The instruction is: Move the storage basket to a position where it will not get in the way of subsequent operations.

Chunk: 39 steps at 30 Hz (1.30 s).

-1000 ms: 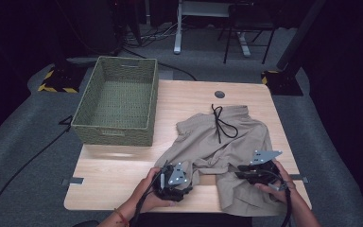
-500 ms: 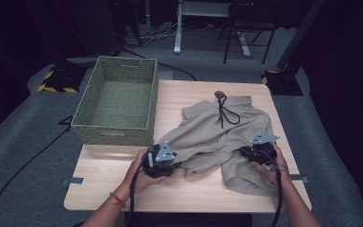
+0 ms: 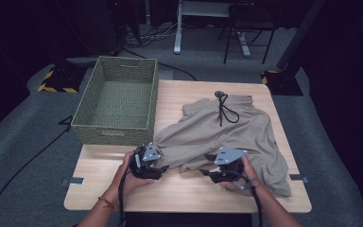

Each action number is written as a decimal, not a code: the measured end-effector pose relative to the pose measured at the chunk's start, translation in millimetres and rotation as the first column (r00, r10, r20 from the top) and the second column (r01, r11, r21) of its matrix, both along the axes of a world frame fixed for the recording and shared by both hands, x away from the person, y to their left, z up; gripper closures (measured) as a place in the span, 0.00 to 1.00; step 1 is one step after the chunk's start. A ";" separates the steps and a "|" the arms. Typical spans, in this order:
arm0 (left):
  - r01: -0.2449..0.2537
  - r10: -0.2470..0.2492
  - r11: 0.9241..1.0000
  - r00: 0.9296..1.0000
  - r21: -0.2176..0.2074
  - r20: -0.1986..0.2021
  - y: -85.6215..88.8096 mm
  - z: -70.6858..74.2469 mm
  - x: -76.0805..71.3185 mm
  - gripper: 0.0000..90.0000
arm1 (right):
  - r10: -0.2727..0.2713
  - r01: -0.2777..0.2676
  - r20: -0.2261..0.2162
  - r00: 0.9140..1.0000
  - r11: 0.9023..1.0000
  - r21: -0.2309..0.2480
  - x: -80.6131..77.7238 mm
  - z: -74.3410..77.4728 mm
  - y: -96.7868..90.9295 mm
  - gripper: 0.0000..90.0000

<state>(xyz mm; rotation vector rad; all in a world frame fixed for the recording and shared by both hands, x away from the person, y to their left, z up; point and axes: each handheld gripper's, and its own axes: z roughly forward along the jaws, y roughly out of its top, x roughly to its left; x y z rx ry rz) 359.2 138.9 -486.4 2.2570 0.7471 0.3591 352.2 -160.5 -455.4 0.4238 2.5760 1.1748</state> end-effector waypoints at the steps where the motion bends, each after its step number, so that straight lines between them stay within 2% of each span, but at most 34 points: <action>1: 0.003 -0.003 1.000 1.000 -0.002 -0.003 0.7 -1.3 0.3 0.37 | 0.007 -0.007 -0.014 1.000 1.000 -0.005 2.4 -5.1 9.2 0.46; 4: 0.004 -0.004 1.000 1.000 -0.005 -0.010 0.5 -3.6 0.2 0.39 | 0.011 -0.012 -0.041 0.999 0.999 -0.030 11.3 -19.5 30.5 0.44; 6: 0.009 -0.009 1.000 1.000 0.000 -0.007 -0.5 -4.3 -0.3 0.47 | 0.011 -0.014 -0.045 0.999 0.998 -0.056 15.5 -27.2 40.5 0.46; 8: 0.012 -0.012 1.000 1.000 0.019 -0.002 -2.5 -5.3 -0.9 0.56 | -0.015 0.013 -0.027 1.000 0.995 -0.097 18.3 -33.6 46.7 0.57; 10: 0.006 -0.007 0.999 1.000 0.047 0.029 -4.3 -4.6 -2.1 0.68 | -0.031 0.027 -0.039 0.999 0.995 -0.101 21.1 -37.8 47.1 0.76; 12: 0.001 -0.002 0.999 0.999 0.040 0.044 -3.6 -0.7 -2.9 0.79 | -0.030 0.026 -0.035 0.999 0.994 -0.109 20.0 -37.4 44.3 0.93; 14: -0.013 0.009 0.999 0.997 0.048 0.079 -1.4 6.0 -3.5 0.87 | -0.007 0.004 -0.023 1.000 0.994 -0.113 16.2 -31.3 39.0 0.97; 16: -0.025 0.021 0.999 0.994 0.040 0.107 3.2 16.7 -3.5 0.92 | 0.016 -0.017 -0.013 1.000 0.997 -0.081 10.7 -17.4 28.7 0.98; 18: -0.022 0.022 1.000 0.993 -0.006 0.120 10.6 30.4 -3.4 0.94 | 0.021 -0.021 -0.004 1.000 1.000 -0.024 4.9 1.9 13.2 0.98; 20: -0.035 0.039 0.999 0.991 -0.033 0.130 16.5 42.8 -3.6 0.94 | 0.018 -0.018 0.001 1.000 0.999 0.047 -0.7 22.4 -6.3 0.98; 22: -0.039 0.045 0.998 0.989 -0.048 0.142 20.0 51.7 -4.6 0.93 | 0.011 -0.012 0.009 1.000 0.994 0.109 -6.2 40.2 -27.3 0.98; 23: -0.047 0.053 0.998 0.987 -0.041 0.155 20.8 54.6 -5.0 0.92 | 0.004 -0.006 0.013 1.000 0.991 0.132 -8.9 47.9 -37.6 0.98; 25: -0.049 0.059 0.996 0.988 -0.069 0.146 23.8 57.7 -3.4 0.87 | -0.023 0.018 0.028 0.999 0.985 0.171 -13.3 59.7 -57.4 0.98; 26: -0.055 0.065 0.996 0.989 -0.076 0.135 24.8 57.6 -2.5 0.85 | -0.037 0.032 0.025 0.999 0.982 0.188 -14.8 63.0 -66.7 0.98; 28: -0.067 0.074 0.996 0.989 -0.059 0.126 24.9 54.8 -1.3 0.82 | -0.072 0.067 0.015 0.997 0.978 0.198 -16.5 63.1 -82.0 0.97; 30: -0.102 0.104 0.995 0.987 -0.021 0.120 23.2 50.3 -0.5 0.68 | -0.107 0.107 -0.008 0.994 0.981 0.162 -15.6 55.1 -92.2 0.91; 32: -0.110 0.113 0.993 0.988 -0.041 0.105 23.2 47.9 -2.1 0.56 | -0.161 0.162 -0.015 0.987 0.981 0.106 -13.6 42.8 -97.6 0.83; 34: -0.065 0.072 0.994 0.994 -0.085 0.084 21.9 49.2 -7.4 0.47 | -0.203 0.202 0.006 0.979 0.978 0.043 -10.7 30.1 -99.5 0.80; 36: -0.005 0.011 0.996 0.998 -0.085 0.068 14.5 51.7 -15.9 0.36 | -0.224 0.224 -0.011 0.975 0.975 0.015 -5.1 18.9 -101.4 0.79; 37: 0.031 -0.025 0.996 0.998 -0.088 0.061 9.4 52.8 -21.6 0.34 | -0.232 0.232 -0.019 0.973 0.973 0.008 -2.4 14.2 -101.8 0.77; 39: 0.086 -0.080 0.992 0.995 -0.094 0.060 -1.8 54.2 -34.3 0.31 | -0.242 0.241 -0.029 0.970 0.970 -0.039 0.8 7.9 -101.4 0.71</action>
